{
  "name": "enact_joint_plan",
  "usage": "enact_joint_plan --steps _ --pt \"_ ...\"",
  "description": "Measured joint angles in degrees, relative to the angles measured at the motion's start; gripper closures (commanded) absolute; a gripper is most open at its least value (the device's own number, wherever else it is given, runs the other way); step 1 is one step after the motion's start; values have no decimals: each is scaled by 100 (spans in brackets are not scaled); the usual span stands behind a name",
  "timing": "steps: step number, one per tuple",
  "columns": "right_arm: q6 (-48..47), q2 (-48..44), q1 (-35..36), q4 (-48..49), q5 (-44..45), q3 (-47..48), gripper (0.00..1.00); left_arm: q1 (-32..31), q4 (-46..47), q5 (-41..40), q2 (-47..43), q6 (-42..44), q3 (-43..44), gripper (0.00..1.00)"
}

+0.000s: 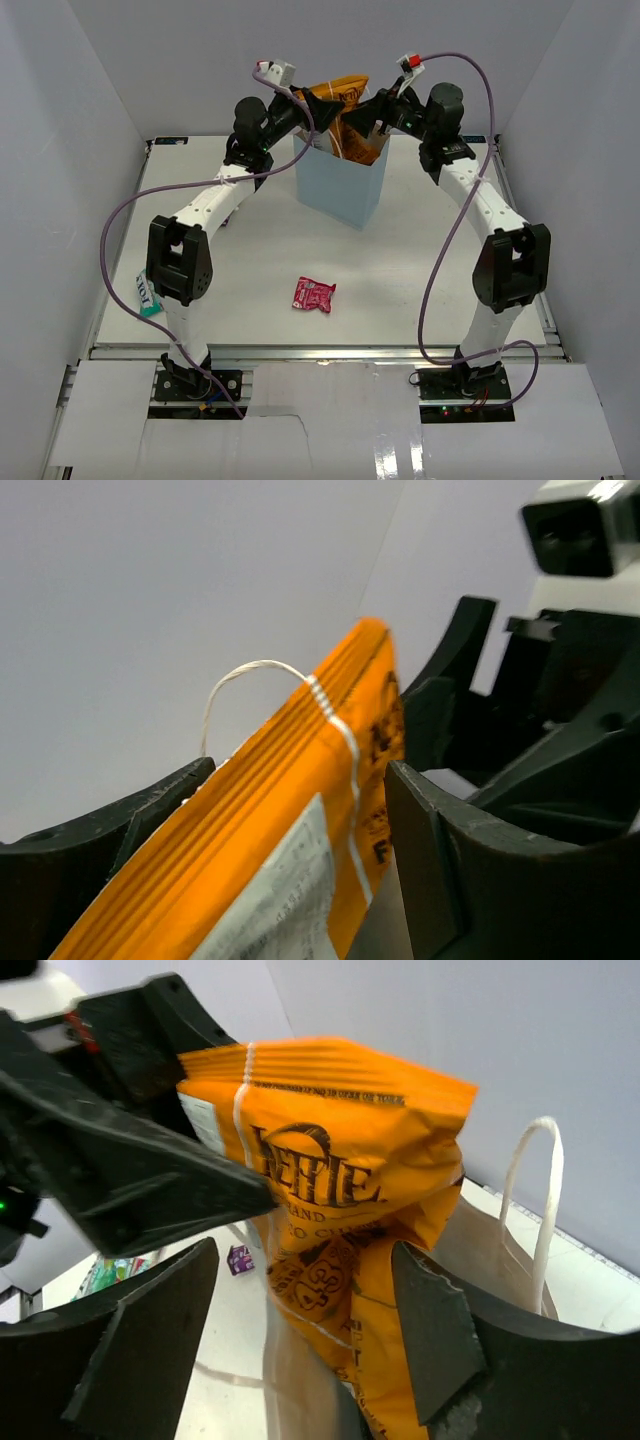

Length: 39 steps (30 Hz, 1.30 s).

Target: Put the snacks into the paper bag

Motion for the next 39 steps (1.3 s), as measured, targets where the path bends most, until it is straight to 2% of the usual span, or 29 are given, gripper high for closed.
enact_joint_plan --steps 9,14,21,39 --pt "-660 -1554 -444 -514 -2 -935 13 -4 -7 0 -173 -66 -243 21" --pt "-1021 -2122 -614 -763 -26 -1611 12 -4 7 0 -190 -131 -372 21" --pt "-1185 -2203 -625 -1097 -175 -2175 11 -4 -83 -42 -415 -146 -774 20" --pt "-1576 -2465 -623 -1473 -385 -2304 11 -2 -308 -341 -1377 -186 -837 12"
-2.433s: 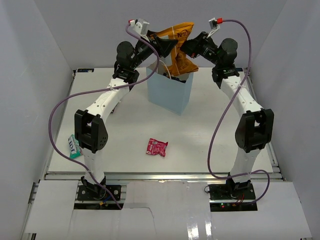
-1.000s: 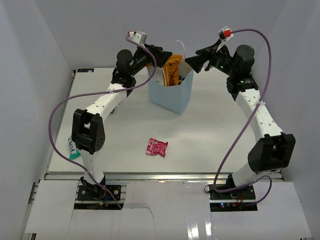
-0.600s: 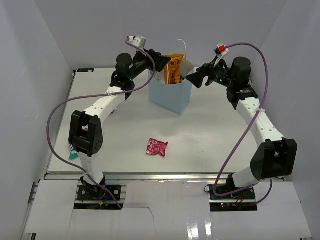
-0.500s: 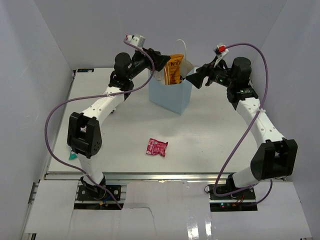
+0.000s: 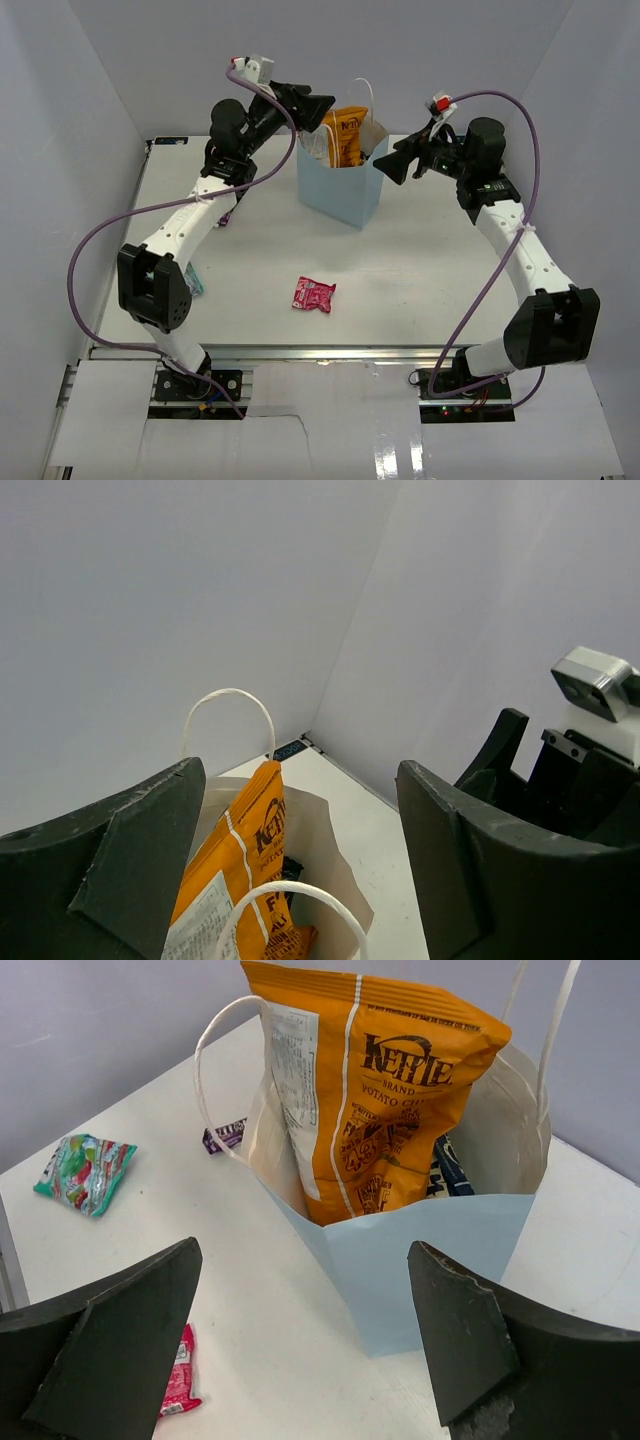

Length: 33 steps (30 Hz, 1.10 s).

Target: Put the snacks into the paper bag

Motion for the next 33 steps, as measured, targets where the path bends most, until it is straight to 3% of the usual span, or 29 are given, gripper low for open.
enact_joint_plan --steps 10,17,24,28,33 --pt "-1021 -553 0 -798 -400 -234 12 44 -715 -459 -1198 369 -538 11" --pt "-2809 -1193 212 -2708 -721 -291 12 103 -2186 -625 -2944 455 -1672 7" --pt "-3713 -2035 1818 -3523 352 -1578 12 118 -3805 -922 -5340 -87 -4013 6" --pt "-3528 -1547 2769 -3250 1484 -2109 12 118 -4931 -1646 -6411 -848 -4811 7" --pt "-3062 -310 3860 -2710 2752 -2201 11 118 -6059 -2409 -7228 -1521 -5005 7"
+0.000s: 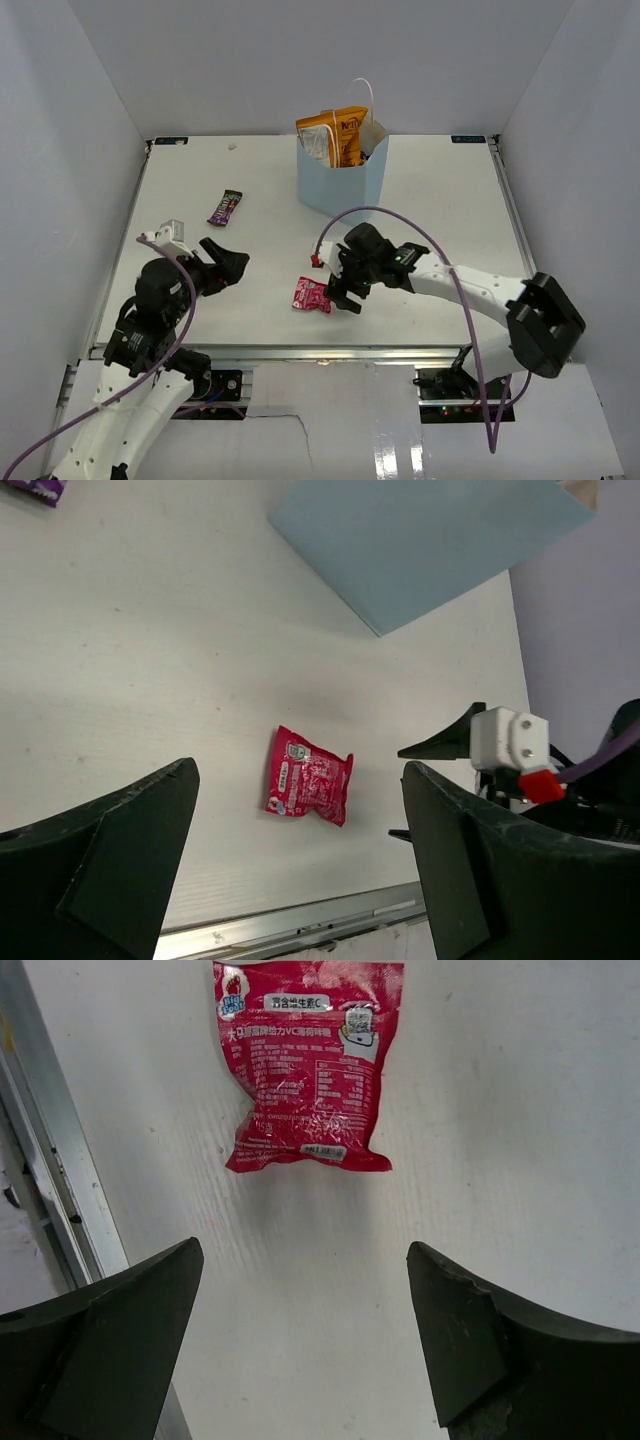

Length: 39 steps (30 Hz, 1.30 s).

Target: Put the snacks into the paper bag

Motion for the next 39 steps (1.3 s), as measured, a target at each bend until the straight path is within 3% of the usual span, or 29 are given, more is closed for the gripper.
enact_joint_plan --steps 4,10,19,22,23,33,39 --pt "275 1012 295 278 330 330 14 4 -470 -76 -245 -48 -20 7" --pt "619 2227 343 483 424 1257 17 4 -789 444 -376 258 -22 6" --pt "796 2688 380 579 378 1491 23 4 -828 763 -804 393 -33 6" --pt "791 2691 391 566 256 1491 31 4 -831 809 -828 417 -35 6" --pt "782 2691 391 555 208 1488 40 4 -831 815 -828 426 -37 5" --pt "723 2496 396 555 -90 1307 85 4 -833 918 -861 466 -46 5" --pt "385 1867 275 328 -247 992 92 4 -831 957 -870 487 -50 5"
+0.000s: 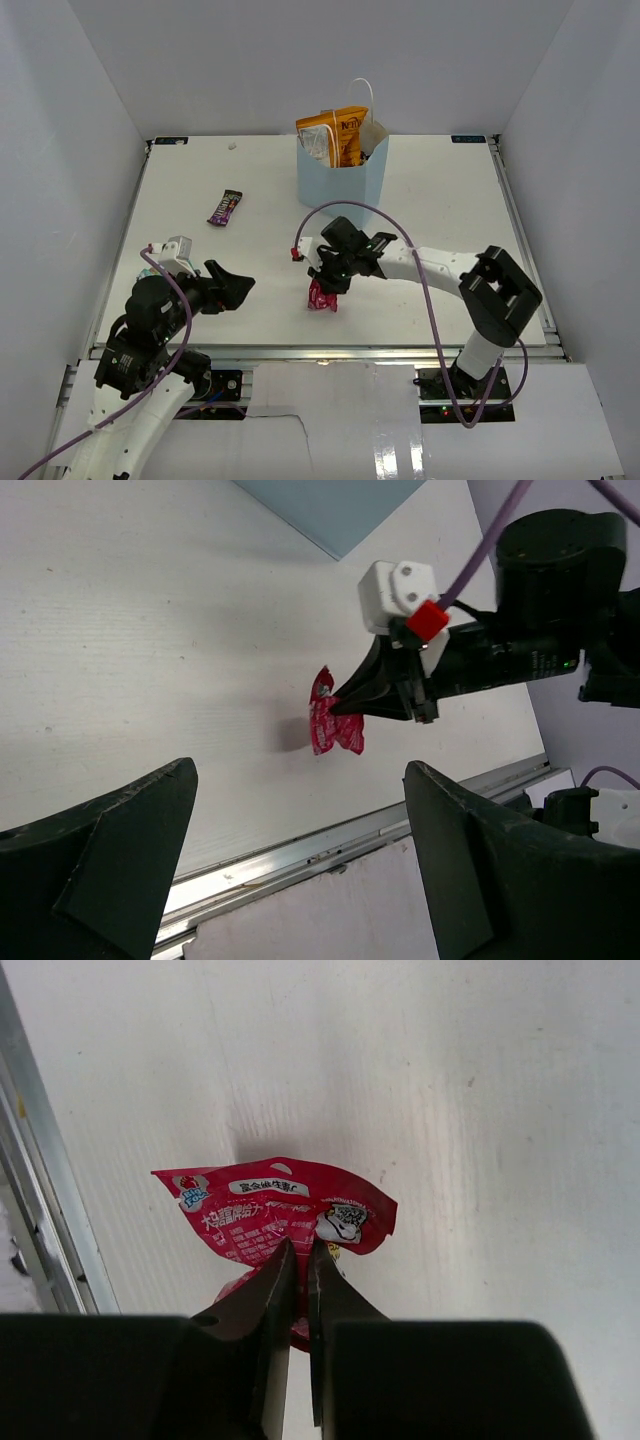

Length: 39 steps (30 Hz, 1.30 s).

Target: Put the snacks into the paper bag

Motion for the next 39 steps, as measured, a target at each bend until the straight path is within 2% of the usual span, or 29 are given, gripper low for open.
enact_joint_plan --steps 4,10,15,22,30,33,39 --pt "-470 -669 -413 -302 -435 -90 92 0 0 26 0 17 -7 5" --pt "-1097 -1917 -1421 -584 -1182 -35 92 0 2 57 -72 42 -17 5" --pt "-1410 -2304 -2131 -863 -1460 501 92 0 2 79 -74 48 -20 5" --pt "-1425 -1558 -2938 -1001 -1631 2402 92 0 2 94 -55 48 -26 5" --pt "-1134 -20 -3001 -793 -1696 4680 92 0 4 133 -52 52 -37 5" --pt "-1084 446 -2999 -632 -1663 5045 92 0 4 153 -52 57 -39 5" --pt "-1161 911 -2999 -492 -1456 5003 88 0 7 166 -52 72 -68 5"
